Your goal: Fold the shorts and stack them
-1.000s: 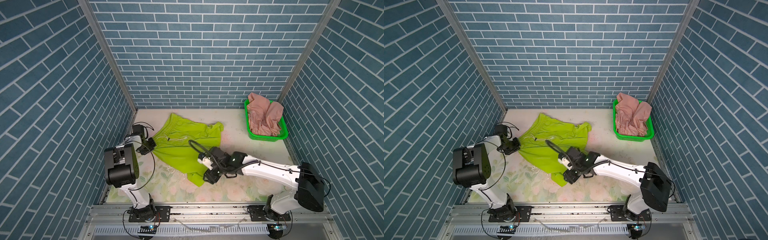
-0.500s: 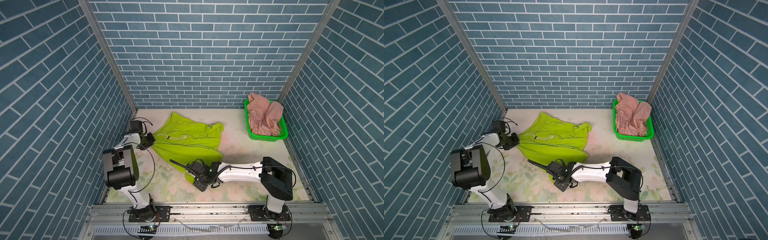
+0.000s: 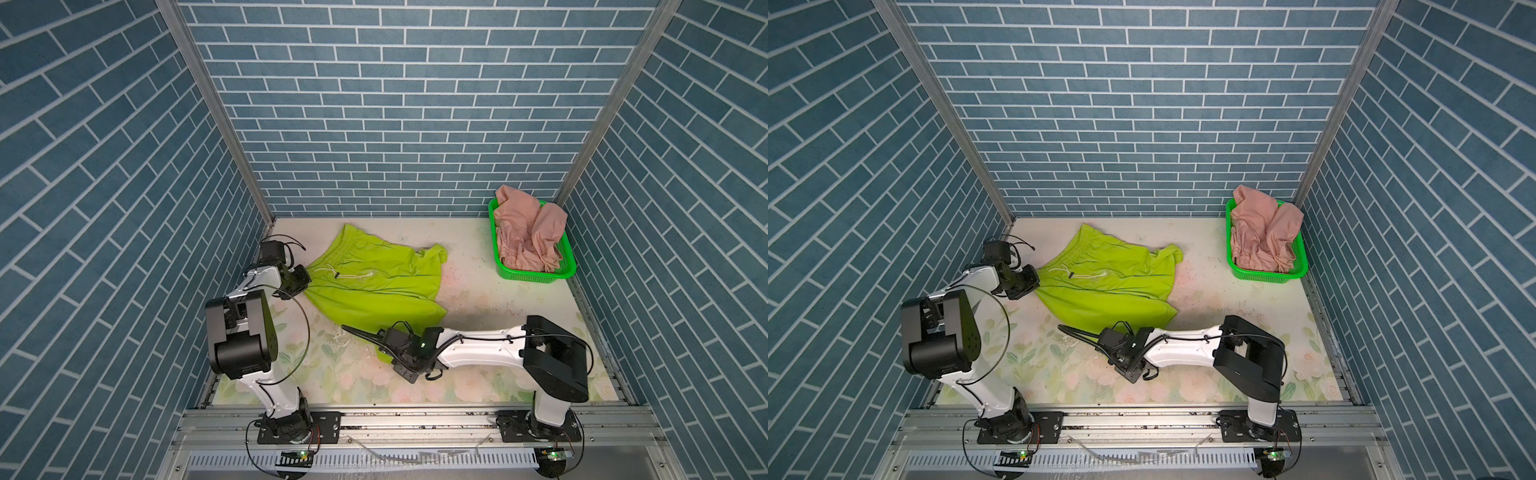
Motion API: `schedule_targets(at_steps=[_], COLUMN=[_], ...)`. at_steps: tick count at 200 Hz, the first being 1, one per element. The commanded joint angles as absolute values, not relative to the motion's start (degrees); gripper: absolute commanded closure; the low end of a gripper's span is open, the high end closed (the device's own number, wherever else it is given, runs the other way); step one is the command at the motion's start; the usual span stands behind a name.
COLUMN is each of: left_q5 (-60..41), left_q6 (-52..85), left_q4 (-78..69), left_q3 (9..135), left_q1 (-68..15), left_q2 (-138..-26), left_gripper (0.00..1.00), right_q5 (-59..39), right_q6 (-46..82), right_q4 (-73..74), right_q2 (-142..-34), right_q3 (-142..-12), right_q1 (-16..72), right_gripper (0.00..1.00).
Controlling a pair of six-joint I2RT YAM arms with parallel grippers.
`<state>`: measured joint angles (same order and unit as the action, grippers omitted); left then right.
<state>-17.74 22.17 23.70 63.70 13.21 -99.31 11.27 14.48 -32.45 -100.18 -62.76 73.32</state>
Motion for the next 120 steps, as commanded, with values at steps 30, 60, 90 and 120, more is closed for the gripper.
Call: schedule_targets(at_steps=[30,60,90,120], left_q5=[-16.59,-16.24,-14.15,-15.18], left_q6=[22.56,22.29,21.97,22.54], left_q4=[24.26,25.09,25.65,24.97], left_q3=[65.49,64.89,63.72,63.06], left_q1=[13.47,13.52,13.62,13.58], left_q2=[-97.97,-96.87,-95.79,-95.67], left_gripper=[0.95,0.95,0.94,0.94], right_q5=[24.13,26.93,14.84,13.88], right_q6=[7.48,6.58,7.50,14.32], right_q4=[-56.65,-57.93,-51.41,-48.34], right_q2=[-86.20,-82.70,-77.77,-71.02], right_q3=[-63.79,-63.86,-60.48,-56.35], right_q1=[71.98,71.89,72.16,70.73], right_gripper=[1.00,1.00,0.99,0.63])
